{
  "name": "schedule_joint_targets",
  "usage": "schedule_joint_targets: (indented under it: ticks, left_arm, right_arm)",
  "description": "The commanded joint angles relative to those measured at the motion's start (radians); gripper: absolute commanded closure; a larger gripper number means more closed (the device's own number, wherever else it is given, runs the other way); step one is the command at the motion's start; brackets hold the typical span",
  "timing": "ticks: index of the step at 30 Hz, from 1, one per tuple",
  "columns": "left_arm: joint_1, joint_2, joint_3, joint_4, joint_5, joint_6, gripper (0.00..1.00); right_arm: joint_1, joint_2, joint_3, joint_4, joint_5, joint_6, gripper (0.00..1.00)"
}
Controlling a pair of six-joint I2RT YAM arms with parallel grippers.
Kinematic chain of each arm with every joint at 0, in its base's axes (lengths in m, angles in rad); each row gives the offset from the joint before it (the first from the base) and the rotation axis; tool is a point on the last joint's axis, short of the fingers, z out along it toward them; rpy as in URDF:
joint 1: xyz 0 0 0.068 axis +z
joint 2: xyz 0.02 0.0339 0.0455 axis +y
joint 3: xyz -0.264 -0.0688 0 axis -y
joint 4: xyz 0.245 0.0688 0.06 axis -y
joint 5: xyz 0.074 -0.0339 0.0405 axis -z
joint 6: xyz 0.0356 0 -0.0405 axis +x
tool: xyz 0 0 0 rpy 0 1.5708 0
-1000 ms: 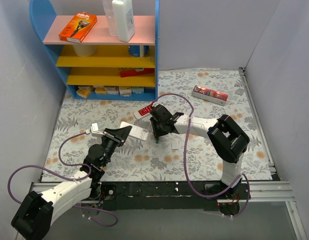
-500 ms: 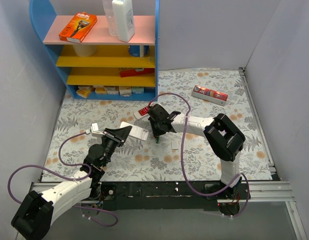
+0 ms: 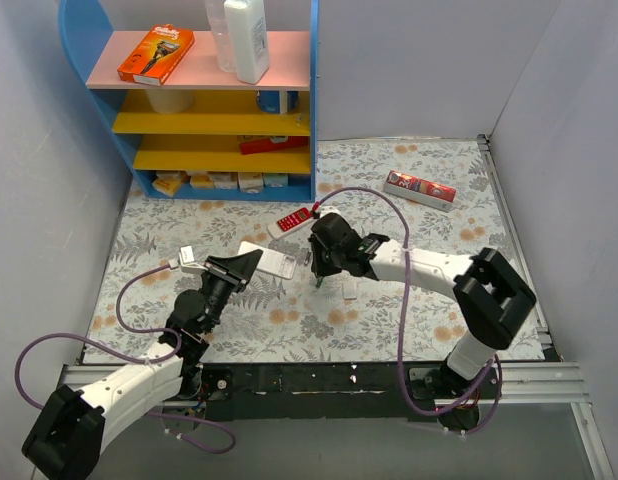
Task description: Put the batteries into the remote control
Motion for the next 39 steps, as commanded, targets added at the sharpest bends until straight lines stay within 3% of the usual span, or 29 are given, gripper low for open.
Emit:
schedule_joint_targets:
  ticks: [1,8,17,26,39]
  left_arm:
    - [0.001,-0.041,-0.248,0.055,-0.032,-0.004,1.00]
    - [0.001,-0.010,-0.247,0.129,-0.029,-0.010,1.00]
    - [-0.001,0.096,-0.251,0.273,-0.012,-0.004,1.00]
    - [0.001,0.173,-0.253,0.416,0.017,0.019,1.00]
    - [-0.004,0.205,-0.244,0.497,0.031,-0.008,1.00]
  right_arm:
    - [0.024,-0.163,-0.099,0.156,0.031,0.078,0.99]
    - [0.103,-0.378,-0.221,0.351,0.151,0.190,0.99]
    - [0.219,-0.479,-0.259,0.509,0.353,0.228,0.99]
    - [0.257,-0.438,-0.268,0.587,0.411,0.271,0.99]
    - [0.268,-0.377,-0.251,0.623,0.475,0.339,0.99]
